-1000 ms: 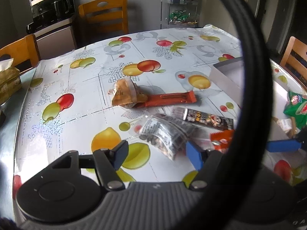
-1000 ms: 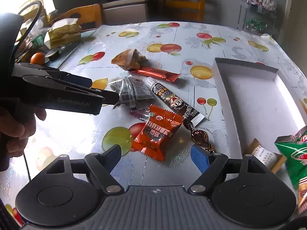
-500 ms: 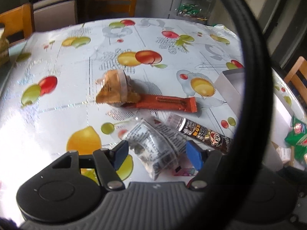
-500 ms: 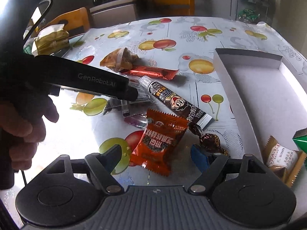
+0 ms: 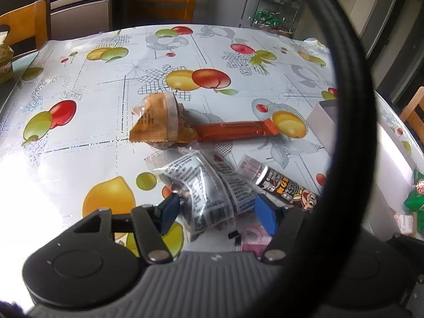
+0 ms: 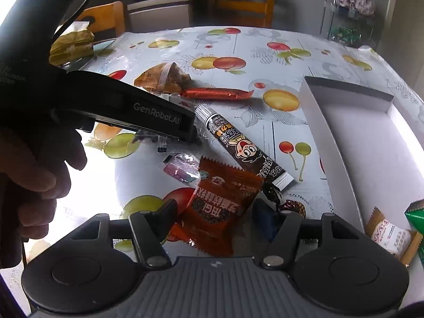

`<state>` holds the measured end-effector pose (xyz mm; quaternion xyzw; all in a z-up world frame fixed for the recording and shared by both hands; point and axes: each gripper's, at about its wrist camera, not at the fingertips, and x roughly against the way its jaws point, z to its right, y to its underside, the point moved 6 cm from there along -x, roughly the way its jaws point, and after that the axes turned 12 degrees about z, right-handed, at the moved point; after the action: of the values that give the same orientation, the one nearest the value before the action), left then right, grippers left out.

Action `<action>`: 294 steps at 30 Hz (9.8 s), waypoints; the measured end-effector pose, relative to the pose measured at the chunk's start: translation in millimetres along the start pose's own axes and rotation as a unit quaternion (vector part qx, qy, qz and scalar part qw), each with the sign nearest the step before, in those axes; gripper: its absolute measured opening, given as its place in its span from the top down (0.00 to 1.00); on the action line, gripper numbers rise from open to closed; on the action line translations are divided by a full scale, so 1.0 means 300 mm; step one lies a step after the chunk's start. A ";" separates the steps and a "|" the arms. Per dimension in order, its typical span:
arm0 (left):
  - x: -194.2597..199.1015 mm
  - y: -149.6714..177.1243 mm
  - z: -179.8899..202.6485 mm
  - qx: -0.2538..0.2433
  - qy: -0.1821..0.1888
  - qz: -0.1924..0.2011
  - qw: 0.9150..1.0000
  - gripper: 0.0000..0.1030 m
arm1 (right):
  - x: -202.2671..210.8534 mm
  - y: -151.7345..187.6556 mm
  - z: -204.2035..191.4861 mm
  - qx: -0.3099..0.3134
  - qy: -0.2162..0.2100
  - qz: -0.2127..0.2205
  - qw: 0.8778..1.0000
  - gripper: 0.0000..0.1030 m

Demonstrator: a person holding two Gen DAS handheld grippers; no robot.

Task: Organize snacks
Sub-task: 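Grasp the orange candy packet with the right tool while the left tool grasps the clear nut bag, then carry the candy packet and nut bag over the white tray and lower them, then open both tools to release the candy packet and nut bag into the tray, then move both tools back toward the remaining snacks on the tablecloth, then grasp the brown twist-wrapped candy with the right tool while the left tool grasps the pink clear packet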

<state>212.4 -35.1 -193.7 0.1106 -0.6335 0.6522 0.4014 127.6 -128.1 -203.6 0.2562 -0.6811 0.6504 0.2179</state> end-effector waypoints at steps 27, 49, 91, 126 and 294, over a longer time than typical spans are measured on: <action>0.134 0.047 -0.037 -0.039 0.007 0.021 0.999 0.70 | 0.039 0.014 -0.033 0.034 -0.043 -0.002 0.999 0.55; 0.304 0.065 -0.013 -0.022 -0.003 0.030 0.999 0.74 | 0.177 -0.023 -0.001 0.025 -0.074 0.023 0.997 0.56; 0.272 -0.127 0.712 -0.139 0.152 0.075 0.976 0.75 | 0.403 -0.137 0.621 -0.012 0.087 0.109 0.990 0.56; 0.097 -0.069 0.876 -0.164 0.134 0.038 0.977 0.75 | 0.211 -0.114 0.773 0.062 0.060 0.051 0.995 0.56; 0.068 0.135 0.279 -0.091 0.001 -0.018 0.996 0.87 | 0.025 0.000 0.163 0.170 -0.116 -0.017 0.978 0.59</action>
<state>141.6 -98.6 -195.8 0.0841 -0.6877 0.5848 0.4220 123.5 -177.5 -201.6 0.3748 -0.5764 0.7190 0.1018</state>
